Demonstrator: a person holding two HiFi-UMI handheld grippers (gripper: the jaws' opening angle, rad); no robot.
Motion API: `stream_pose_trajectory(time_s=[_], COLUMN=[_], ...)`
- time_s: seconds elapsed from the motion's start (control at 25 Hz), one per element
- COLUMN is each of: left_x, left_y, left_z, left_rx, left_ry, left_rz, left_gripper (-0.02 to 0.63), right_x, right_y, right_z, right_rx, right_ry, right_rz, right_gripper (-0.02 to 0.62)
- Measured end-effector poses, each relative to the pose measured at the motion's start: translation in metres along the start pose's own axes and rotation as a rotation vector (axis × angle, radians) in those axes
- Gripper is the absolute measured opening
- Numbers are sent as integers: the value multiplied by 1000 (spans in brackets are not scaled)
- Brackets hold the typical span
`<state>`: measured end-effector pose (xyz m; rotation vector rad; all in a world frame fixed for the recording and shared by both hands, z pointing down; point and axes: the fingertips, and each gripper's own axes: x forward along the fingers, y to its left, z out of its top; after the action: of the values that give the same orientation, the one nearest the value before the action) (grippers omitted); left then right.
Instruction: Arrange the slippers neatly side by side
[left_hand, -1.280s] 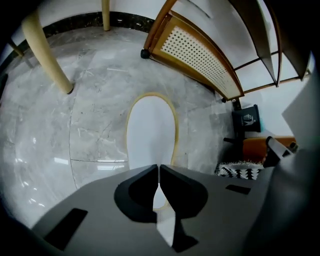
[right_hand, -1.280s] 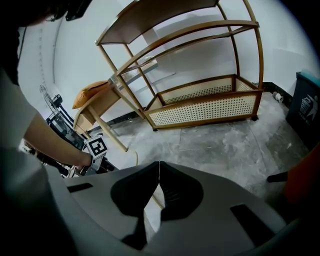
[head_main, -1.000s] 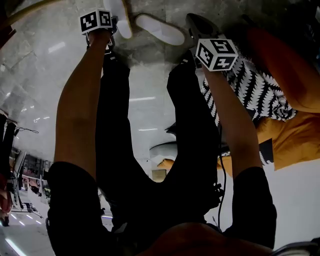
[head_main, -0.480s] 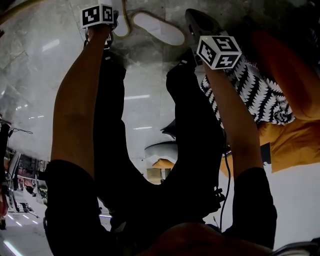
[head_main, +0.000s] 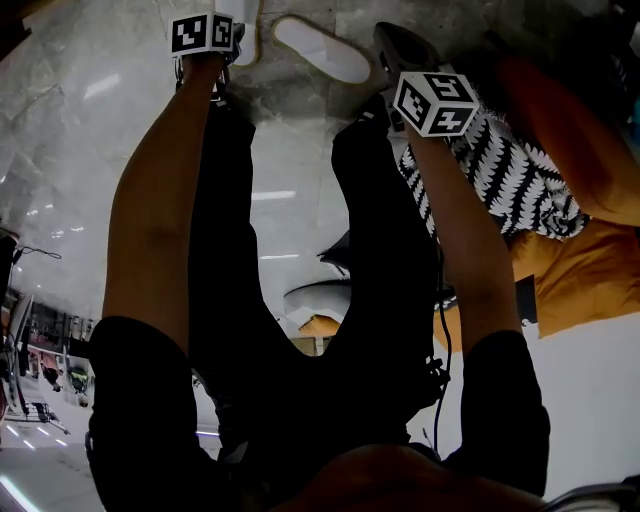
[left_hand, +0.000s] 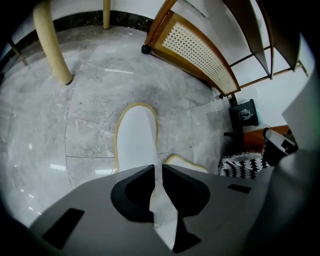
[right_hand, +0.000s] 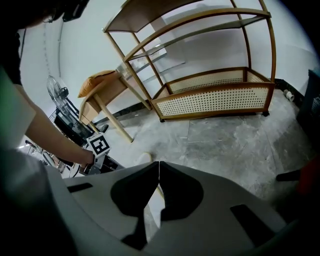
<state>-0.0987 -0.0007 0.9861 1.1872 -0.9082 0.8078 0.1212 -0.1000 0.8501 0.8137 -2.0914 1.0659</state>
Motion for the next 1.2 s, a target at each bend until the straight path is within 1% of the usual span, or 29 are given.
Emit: stream_pose_trajectory(time_s=[0.12, 0.2, 0.28, 0.32, 0.44, 0.52, 0.6, 0.68, 0.76, 0.8, 0.88, 0.96, 1.04, 1.08, 1.12, 1.16, 1.2], left_x=[-40, -72, -106, -122, -165, -190, -211, -222, -224, -223, -222, -220, -216, -214, -211, -208, -204], left_y=[-15, -27, -41, -49, -75, -88, -96, -99, -97, -97, -101, -106, -106, -105, -104, -102, -100], left_z=[-11, -12, -10, -10, -10, -8, -7, -8, -11, -13, -13, -16, -19, -20, -20, -20, -20], left_rx=[-9, -2, 3, 7, 40, 86, 146, 189, 230, 267, 373, 480, 554, 577, 592, 601, 607], left_ry=[-26, -77, -150, -188, -300, -393, -492, -553, -568, -564, -550, -534, -519, -513, -510, -507, -504], left_rz=[-26, -50, -85, -106, -168, -184, -176, -153, -119, -102, -81, -78, -77, -78, -80, -85, -89], left_gripper=[58, 55, 42, 37, 21, 18, 18, 18, 17, 17, 15, 15, 15, 15, 15, 15, 15], right_x=[-22, -36, -49, -55, -69, -78, -83, -83, -81, -78, -72, -64, -55, -50, -44, -38, -32], right_y=[19, 33, 46, 50, 54, 54, 52, 49, 45, 42, 39, 40, 38, 36, 34, 32, 30], right_z=[12, 24, 33, 34, 28, 18, 1, -21, -45, -56, -77, -98, -115, -122, -128, -134, -140], right_rx=[8, 26, 83, 133, 337, 486, 686, 907, 1086, 1147, 1224, 1281, 1327, 1347, 1370, 1397, 1425], right_ry=[8, 0, -11, -16, -38, -60, -83, -106, -112, -104, -66, -22, 7, 16, 23, 26, 25], right_rz=[-6, -7, -9, -12, -41, -66, -72, -56, -45, -49, -71, -84, -101, -112, -119, -121, -122], right_gripper=[32, 32, 32, 32, 32, 32, 32, 32, 32, 32, 32, 32, 42, 90, 151, 172, 181])
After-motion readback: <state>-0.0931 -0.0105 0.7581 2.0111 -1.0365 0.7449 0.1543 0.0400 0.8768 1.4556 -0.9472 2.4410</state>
